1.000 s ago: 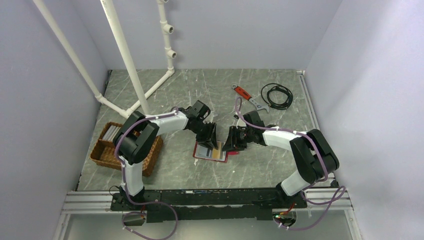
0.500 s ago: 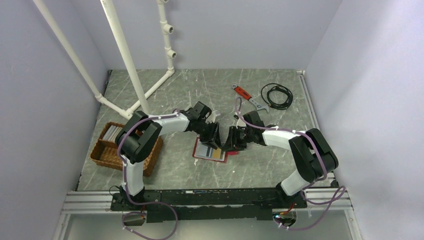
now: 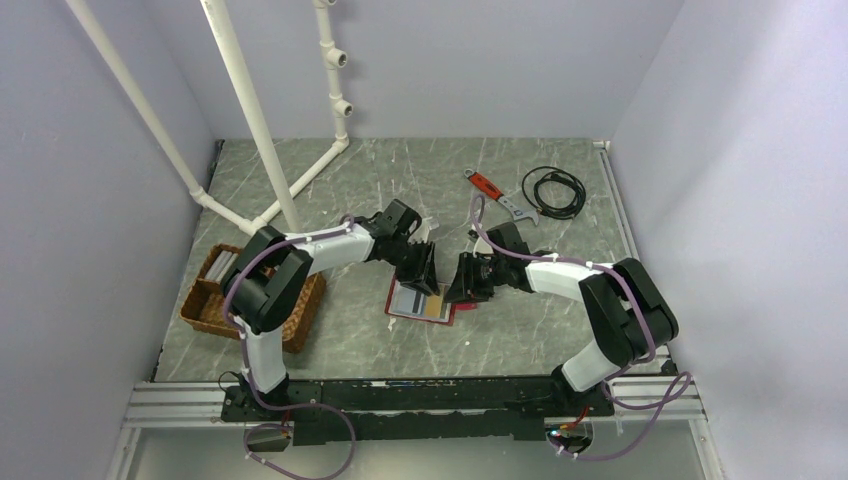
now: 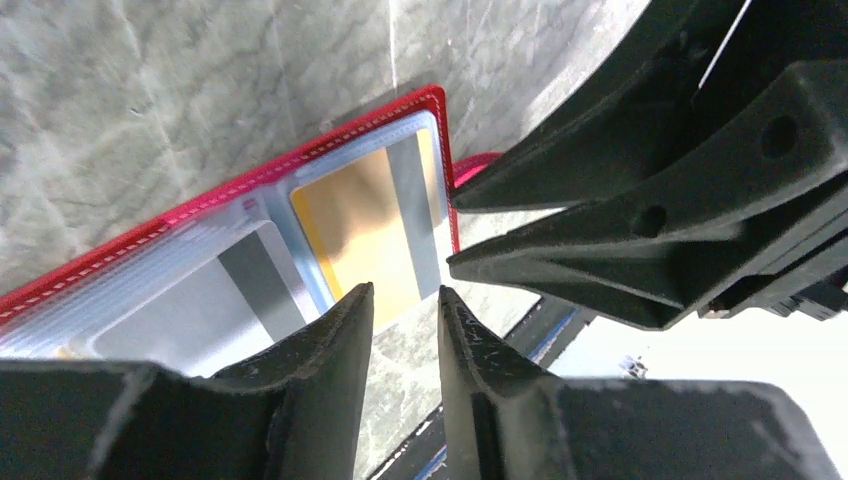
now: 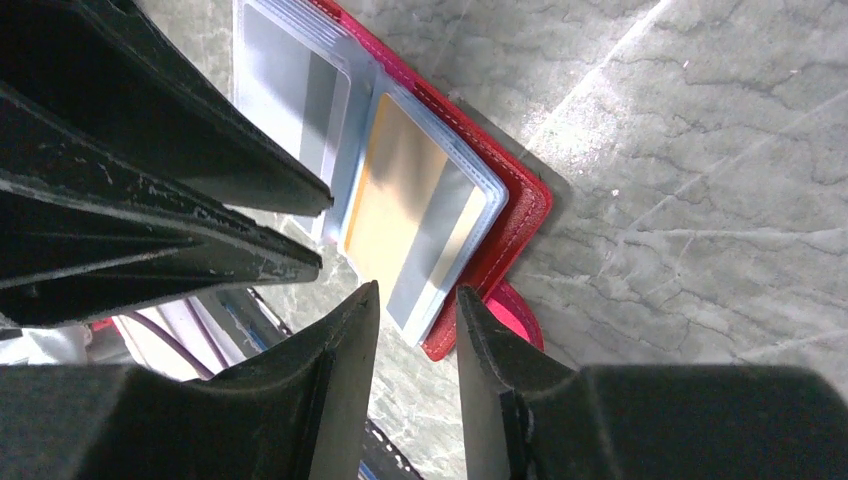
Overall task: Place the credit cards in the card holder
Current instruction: Insert the credit card into the card holder, then turn over the card slot in the card holder.
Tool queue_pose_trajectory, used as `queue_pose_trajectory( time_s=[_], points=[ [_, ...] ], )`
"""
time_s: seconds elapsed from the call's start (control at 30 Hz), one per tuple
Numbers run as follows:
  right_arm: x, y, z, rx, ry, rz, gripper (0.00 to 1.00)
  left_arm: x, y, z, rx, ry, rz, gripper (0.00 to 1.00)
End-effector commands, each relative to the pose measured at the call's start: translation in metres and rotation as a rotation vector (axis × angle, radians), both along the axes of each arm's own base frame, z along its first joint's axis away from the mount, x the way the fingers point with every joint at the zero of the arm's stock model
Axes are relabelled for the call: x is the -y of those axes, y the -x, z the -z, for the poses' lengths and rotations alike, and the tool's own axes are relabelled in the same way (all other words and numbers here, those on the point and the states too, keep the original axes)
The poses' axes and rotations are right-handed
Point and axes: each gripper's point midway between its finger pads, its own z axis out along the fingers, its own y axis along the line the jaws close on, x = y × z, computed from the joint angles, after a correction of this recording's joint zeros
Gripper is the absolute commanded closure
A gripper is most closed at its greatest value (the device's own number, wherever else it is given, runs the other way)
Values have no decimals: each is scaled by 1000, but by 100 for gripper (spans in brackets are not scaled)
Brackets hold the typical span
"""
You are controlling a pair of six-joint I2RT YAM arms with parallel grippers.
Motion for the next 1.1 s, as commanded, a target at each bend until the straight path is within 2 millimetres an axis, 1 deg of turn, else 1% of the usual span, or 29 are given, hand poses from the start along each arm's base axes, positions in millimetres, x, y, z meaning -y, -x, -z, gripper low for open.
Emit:
queue_pose_trajectory(
  time_s=[0.0,0.03,0.17,0.33,0.53,0.7,0.83,1.07],
  points=[
    [-5,-10,-14,49,-37,11,63,-6,-10,-5,69,-62,2,67],
    [-6,-10,-15,50,-41,9,63,-8,-9,0,64,-77,-1,70],
    [-7,-9,-14,41,-48,0,63,-17,-8,17,47,-138,-3,73],
    [-8,-9,-11,33,-52,-1,63,-19,-4,28,23,-150,-7,79],
    [-8,-8,-8,21,-46,-3,63,-23,-2,37,11,-178,-6,85],
    [-4,-7,-7,25,-21,3,63,-26,1,43,-8,-192,-8,89],
    [-2,-6,-5,24,-8,4,63,-30,3,47,-12,-211,-6,90],
    [-7,-6,-8,25,-30,-4,63,-30,5,48,-17,-208,-5,91]
  ],
)
